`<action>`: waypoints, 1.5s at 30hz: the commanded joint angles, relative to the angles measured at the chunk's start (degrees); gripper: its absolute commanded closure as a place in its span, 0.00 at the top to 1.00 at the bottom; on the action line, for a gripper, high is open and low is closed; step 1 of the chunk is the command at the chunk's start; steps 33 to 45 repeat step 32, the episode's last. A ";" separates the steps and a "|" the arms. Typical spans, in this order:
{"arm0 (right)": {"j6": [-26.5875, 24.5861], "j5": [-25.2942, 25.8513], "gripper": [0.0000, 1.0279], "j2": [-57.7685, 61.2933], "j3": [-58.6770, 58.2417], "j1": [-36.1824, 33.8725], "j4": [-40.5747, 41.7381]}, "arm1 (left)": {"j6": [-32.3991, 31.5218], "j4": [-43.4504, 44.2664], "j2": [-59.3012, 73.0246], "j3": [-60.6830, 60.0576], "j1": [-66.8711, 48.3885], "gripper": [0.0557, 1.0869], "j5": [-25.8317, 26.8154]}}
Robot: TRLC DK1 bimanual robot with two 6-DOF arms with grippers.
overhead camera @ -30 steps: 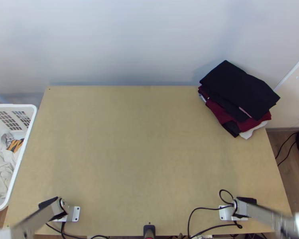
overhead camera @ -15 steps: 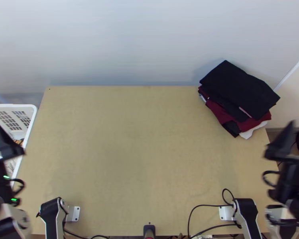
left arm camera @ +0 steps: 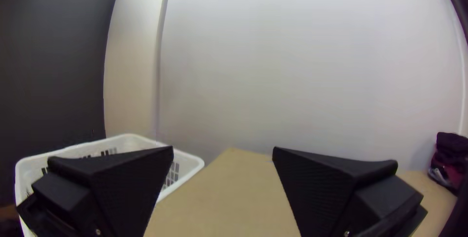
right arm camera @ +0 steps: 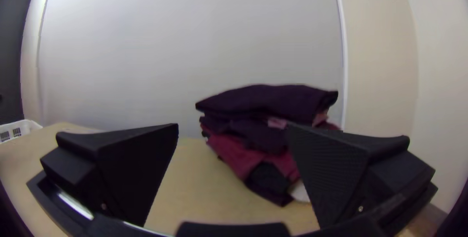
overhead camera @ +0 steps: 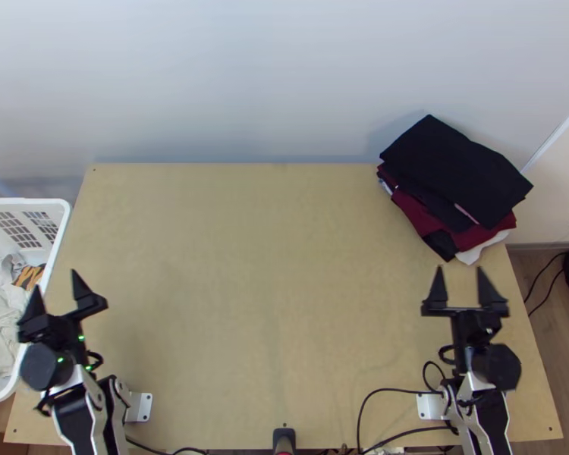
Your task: Fold the t-shirt
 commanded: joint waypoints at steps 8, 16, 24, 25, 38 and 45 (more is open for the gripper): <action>1.69 -0.10 0.96 -0.27 -0.38 -3.82 -7.00 | 4.41 -0.63 -0.45 -6.37 4.04 0.96 0.25; 1.69 -0.10 0.96 -0.27 -0.38 -3.73 -7.00 | 4.41 -0.63 -0.36 -6.37 3.95 0.96 0.34; 1.69 -0.10 0.96 -0.27 -0.38 -3.73 -7.00 | 4.41 -0.63 -0.36 -6.37 3.95 0.96 0.34; 1.69 -0.10 0.96 -0.27 -0.38 -3.73 -7.00 | 4.41 -0.63 -0.36 -6.37 3.95 0.96 0.34; 1.69 -0.10 0.96 -0.27 -0.38 -3.73 -7.00 | 4.41 -0.63 -0.36 -6.37 3.95 0.96 0.34; 1.69 -0.10 0.96 -0.27 -0.38 -3.73 -7.00 | 4.41 -0.63 -0.36 -6.37 3.95 0.96 0.34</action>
